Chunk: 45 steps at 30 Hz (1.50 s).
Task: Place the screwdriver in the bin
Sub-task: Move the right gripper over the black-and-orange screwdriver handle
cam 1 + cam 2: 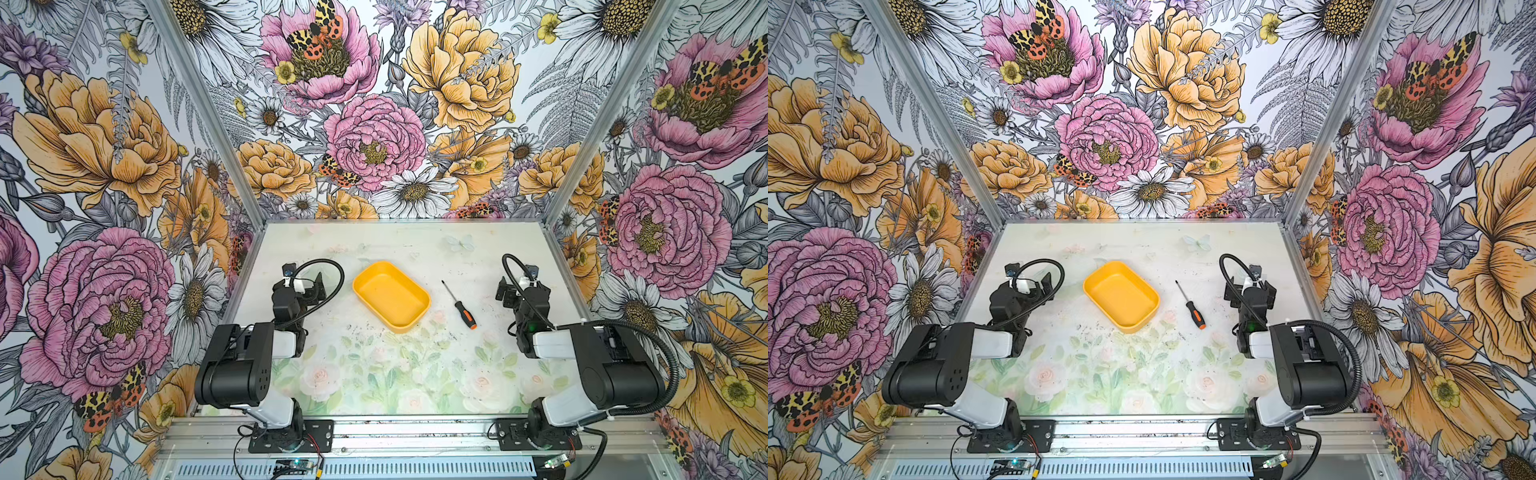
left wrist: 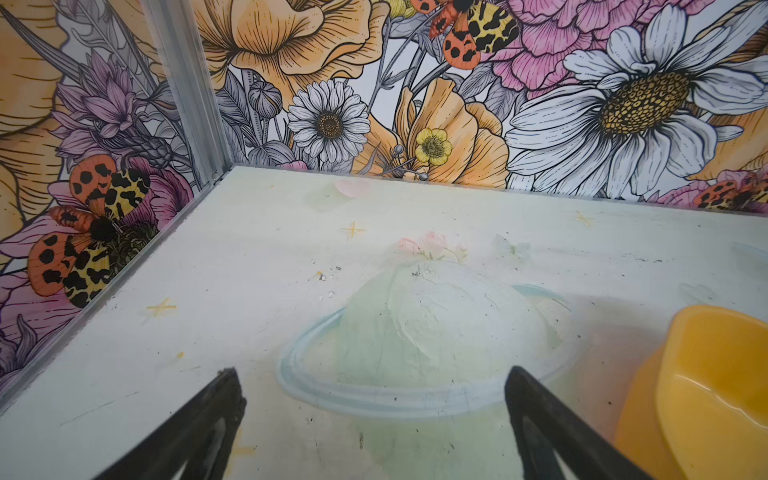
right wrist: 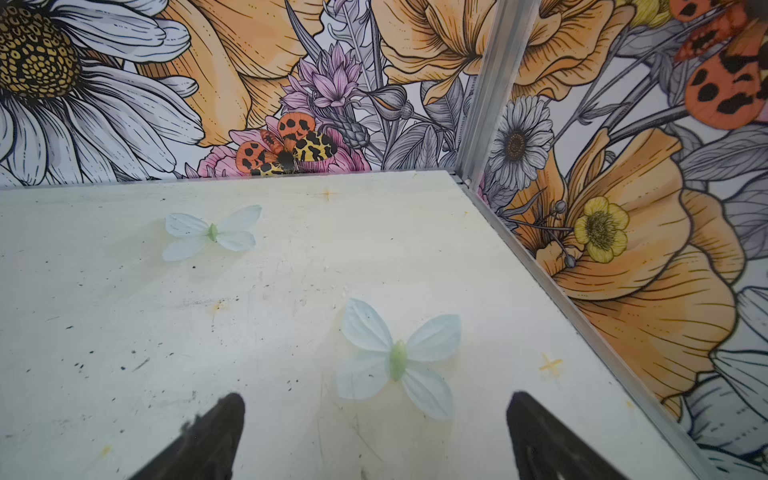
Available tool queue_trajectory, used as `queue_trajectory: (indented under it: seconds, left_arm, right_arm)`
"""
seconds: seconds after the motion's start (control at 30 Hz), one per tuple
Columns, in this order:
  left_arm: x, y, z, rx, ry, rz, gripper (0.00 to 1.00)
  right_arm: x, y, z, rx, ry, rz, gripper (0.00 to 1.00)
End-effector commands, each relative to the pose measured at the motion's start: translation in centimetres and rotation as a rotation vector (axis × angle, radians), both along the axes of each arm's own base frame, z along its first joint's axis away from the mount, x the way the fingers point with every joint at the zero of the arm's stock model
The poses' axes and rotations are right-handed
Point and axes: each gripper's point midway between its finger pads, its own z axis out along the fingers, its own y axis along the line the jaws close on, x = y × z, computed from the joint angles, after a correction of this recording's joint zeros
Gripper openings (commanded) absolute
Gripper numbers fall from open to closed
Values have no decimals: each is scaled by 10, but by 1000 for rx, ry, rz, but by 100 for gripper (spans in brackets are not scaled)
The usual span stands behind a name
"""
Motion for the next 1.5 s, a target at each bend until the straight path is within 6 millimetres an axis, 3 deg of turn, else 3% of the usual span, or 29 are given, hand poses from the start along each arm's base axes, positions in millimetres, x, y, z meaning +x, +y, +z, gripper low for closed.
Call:
queue_trajectory:
  seconds: [0.0, 0.2, 0.37, 0.63, 0.73, 0.93, 1.07, 1.27, 1.47]
  left_arm:
    - [2, 0, 4, 18, -10, 0, 99]
    - [2, 0, 5, 17, -12, -2, 99]
    - [-2, -24, 6, 24, -32, -173, 99]
    - [1, -11, 6, 6, -20, -106, 99]
    - [1, -15, 18, -20, -13, -160, 99]
    - [-7, -18, 67, -124, 53, -160, 99]
    - [-15, -37, 86, -282, 94, -209, 99]
    - [-36, -64, 78, -348, 143, -209, 99]
    - [-58, -85, 61, -346, 215, -185, 99]
  right_arm:
    - [7, -1, 9, 11, -28, 1, 99]
    - [7, -1, 9, 11, -28, 0, 99]
    - [7, -1, 9, 11, -26, 1, 99]
    - [6, -1, 10, 10, -32, -2, 100]
    - [1, -7, 11, 12, -52, -40, 99]
    - [2, -12, 14, 14, -53, -74, 99]
    - [4, -2, 29, -3, -24, -17, 96]
    - [-10, 4, 67, 116, 130, -33, 98]
    - [-36, 50, 90, 263, 275, 189, 98]
